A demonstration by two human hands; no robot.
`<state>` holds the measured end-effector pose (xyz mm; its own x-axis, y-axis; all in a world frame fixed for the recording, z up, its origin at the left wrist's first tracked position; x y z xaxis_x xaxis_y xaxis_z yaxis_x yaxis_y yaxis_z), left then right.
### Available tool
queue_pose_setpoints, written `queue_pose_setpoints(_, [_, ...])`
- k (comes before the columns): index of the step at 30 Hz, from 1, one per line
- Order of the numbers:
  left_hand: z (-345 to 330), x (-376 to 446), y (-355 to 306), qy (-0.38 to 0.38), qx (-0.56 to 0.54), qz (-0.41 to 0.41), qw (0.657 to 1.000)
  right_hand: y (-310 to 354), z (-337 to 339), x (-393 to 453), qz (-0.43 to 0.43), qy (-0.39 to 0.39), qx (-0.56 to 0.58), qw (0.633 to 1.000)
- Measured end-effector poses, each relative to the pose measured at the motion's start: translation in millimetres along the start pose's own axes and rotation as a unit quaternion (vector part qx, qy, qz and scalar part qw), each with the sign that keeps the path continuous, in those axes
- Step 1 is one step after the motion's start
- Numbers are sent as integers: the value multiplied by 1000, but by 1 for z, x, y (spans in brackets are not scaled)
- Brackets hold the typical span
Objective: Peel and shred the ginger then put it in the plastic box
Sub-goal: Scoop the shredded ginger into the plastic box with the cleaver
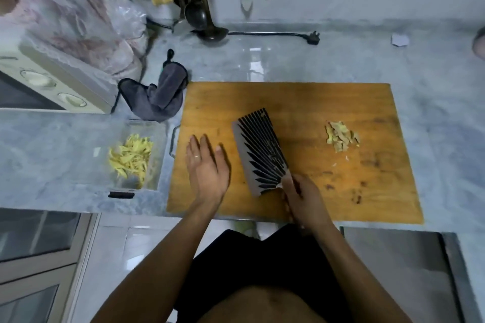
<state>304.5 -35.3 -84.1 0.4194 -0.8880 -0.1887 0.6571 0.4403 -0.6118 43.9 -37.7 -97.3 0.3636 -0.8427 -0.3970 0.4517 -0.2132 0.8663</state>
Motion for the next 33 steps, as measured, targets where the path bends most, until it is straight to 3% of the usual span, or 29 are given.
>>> queue_pose_setpoints(4, [-12,0,-15,-4,-29,5,1000,19,-37,16,27,36,-56,997])
queue_pose_setpoints(9, [-17,-2,-26,-11,-138,-2,990,32,-63,21,36,88,-17,995])
queue_pose_setpoints(13, [14,-7,-38,-34,-210,-73,974,60,-60,27,48,120,-1,992])
queue_pose_setpoints(18, [79,0,-29,-80,-128,-157,976,123,-87,39,79,175,15,981])
queue_pose_setpoints(23, [139,13,8,-135,-51,-153,978,166,-128,55,87,221,27,971])
queue_pose_setpoints(28, [173,20,40,-166,-17,-108,980,180,-147,68,92,235,23,967])
queue_pose_setpoints(31, [170,19,60,-102,88,-52,989,181,-146,75,83,233,3,969])
queue_pose_setpoints(33, [169,17,80,-65,97,16,993,182,-143,77,86,230,-10,969])
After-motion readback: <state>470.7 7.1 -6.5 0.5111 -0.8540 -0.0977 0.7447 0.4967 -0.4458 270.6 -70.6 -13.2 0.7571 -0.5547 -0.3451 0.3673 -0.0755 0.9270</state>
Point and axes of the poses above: each hand's wrist, its own x-axis towards the middle knuckle, its own z-axis out of the back of the hand, y = z × x, the point moved 10 cm from there along x, towards the middle knuckle, and after that the axes turned 12 degrees about y, right-handed, at the moved point
